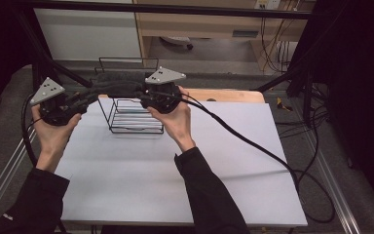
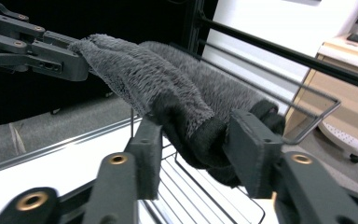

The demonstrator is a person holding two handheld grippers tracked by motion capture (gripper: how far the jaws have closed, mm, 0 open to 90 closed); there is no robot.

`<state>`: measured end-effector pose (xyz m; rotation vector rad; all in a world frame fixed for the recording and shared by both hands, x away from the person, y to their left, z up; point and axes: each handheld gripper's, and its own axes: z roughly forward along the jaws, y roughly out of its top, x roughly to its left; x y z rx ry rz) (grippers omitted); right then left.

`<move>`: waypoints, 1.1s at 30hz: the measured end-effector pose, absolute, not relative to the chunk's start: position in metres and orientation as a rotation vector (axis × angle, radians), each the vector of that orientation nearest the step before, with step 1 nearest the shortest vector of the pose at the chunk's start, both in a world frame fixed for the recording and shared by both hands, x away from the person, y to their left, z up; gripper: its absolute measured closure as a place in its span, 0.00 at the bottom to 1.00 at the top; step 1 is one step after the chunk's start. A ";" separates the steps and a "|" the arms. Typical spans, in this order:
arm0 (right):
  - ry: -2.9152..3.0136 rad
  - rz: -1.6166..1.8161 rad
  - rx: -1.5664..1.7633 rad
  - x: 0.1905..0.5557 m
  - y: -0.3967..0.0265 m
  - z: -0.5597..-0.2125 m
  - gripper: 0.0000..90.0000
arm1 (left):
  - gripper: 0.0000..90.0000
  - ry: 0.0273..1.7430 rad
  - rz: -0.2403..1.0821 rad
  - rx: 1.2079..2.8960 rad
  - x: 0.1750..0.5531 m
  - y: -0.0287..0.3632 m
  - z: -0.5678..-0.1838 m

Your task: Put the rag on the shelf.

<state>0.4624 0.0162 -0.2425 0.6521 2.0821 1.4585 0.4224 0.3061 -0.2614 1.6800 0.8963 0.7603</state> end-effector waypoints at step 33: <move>2.247 1.439 0.861 0.476 -0.008 -0.331 0.13 | 0.41 1.076 0.601 1.868 0.443 0.298 -0.338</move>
